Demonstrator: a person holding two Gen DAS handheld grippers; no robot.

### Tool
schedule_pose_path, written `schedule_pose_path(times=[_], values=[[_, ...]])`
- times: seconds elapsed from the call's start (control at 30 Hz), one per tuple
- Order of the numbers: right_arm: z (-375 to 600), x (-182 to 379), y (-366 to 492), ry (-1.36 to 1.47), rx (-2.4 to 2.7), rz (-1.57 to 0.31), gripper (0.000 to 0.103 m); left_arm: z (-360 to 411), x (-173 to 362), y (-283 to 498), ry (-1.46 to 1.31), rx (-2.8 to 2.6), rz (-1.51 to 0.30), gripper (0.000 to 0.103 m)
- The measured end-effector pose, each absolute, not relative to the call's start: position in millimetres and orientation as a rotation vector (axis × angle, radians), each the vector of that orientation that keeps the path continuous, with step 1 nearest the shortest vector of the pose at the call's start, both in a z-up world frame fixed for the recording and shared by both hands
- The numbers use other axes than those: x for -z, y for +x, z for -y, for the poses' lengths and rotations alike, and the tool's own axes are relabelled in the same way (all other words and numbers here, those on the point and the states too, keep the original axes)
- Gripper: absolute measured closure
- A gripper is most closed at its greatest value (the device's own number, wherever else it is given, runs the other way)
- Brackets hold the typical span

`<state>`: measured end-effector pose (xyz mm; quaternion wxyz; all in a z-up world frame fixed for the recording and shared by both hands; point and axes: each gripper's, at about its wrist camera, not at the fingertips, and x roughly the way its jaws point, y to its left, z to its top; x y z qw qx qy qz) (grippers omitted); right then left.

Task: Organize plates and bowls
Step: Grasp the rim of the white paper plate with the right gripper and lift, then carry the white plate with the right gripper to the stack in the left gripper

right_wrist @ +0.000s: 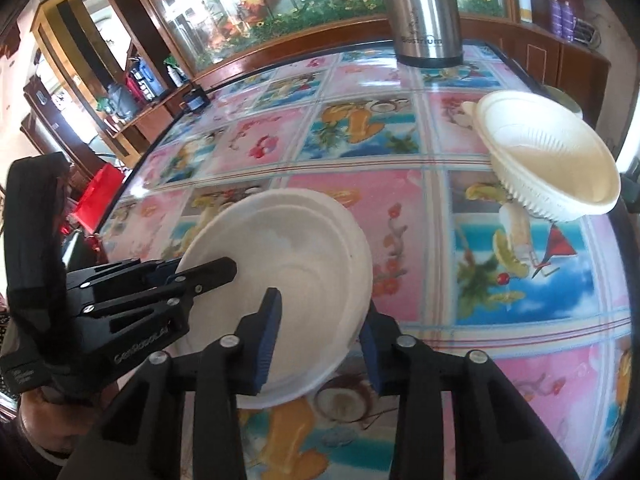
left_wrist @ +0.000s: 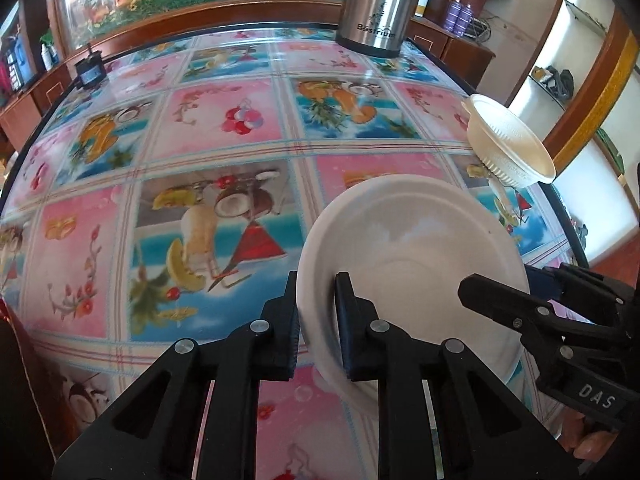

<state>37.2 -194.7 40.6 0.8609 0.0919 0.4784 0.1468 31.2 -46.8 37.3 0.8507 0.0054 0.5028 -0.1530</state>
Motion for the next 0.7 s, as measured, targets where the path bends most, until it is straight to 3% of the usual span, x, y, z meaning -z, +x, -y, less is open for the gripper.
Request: schedule_pose_path(times=[0.07,0.7], values=[[192,-40,35,0.198,-0.313,-1.010,0.072,43,-38,28,0.012,0.320,-1.059,0.088],[110,-73,22,0.079,-0.406,-0.960,0.069,-40,-81,-12,0.010,0.201,-0.955,0.087]])
